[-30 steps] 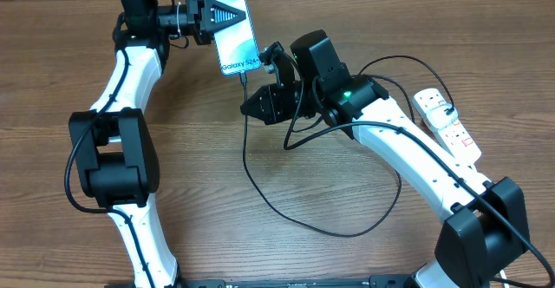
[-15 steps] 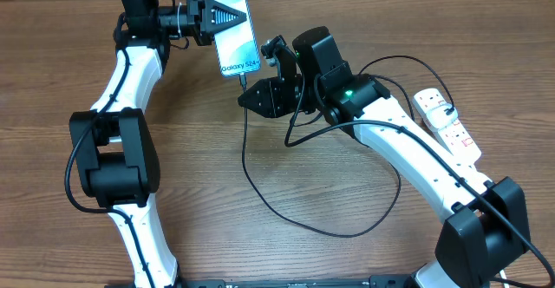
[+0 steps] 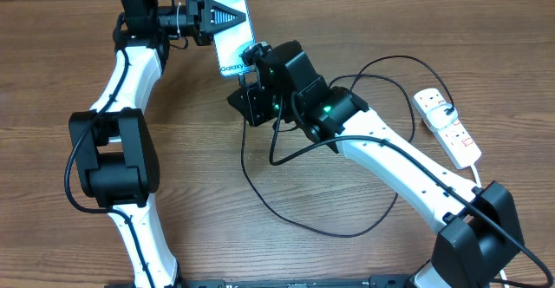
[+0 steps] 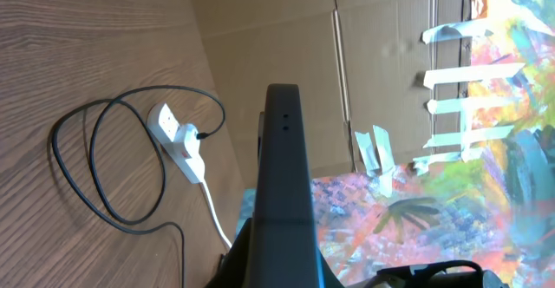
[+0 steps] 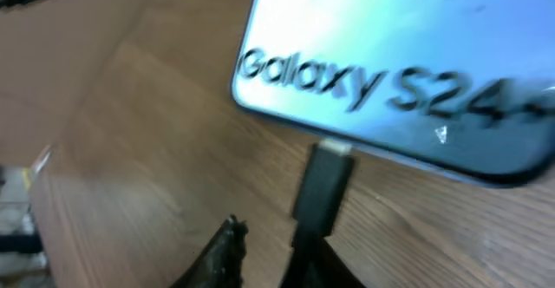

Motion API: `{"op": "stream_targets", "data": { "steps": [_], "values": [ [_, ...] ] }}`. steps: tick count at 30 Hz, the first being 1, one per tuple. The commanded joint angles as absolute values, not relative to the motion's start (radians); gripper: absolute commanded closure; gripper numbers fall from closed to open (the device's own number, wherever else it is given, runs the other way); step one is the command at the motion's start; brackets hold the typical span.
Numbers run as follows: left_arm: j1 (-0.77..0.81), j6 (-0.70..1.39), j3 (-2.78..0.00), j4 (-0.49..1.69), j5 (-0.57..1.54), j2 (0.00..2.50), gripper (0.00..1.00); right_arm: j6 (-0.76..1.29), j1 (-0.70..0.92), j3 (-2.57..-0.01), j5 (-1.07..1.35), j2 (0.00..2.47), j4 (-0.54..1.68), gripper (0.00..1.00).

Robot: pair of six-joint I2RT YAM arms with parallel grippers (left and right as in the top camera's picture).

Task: Plug charger to phone and switch on socket

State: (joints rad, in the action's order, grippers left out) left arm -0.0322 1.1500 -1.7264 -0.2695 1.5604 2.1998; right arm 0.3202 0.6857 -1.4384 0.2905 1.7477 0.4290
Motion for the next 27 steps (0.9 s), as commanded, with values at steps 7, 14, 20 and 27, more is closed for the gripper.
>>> {"op": "stream_targets", "data": {
  "steps": [7,14,20,27],
  "values": [
    [-0.025,1.141,-1.736,-0.274,1.580,2.186,0.96,0.309,0.682,-1.473,0.217,1.747,0.397,0.95],
    [-0.023,1.141,-1.736,-0.274,1.580,2.186,0.96,0.305,0.680,-1.473,0.172,1.747,0.313,0.96],
    [-0.006,1.140,-1.736,-0.274,1.581,2.186,0.96,0.297,0.678,-1.475,0.172,1.748,0.256,0.96],
    [0.011,1.141,-1.736,-0.258,1.582,2.186,0.96,0.279,0.677,-1.510,0.143,1.748,0.246,0.96]
  ]
}}
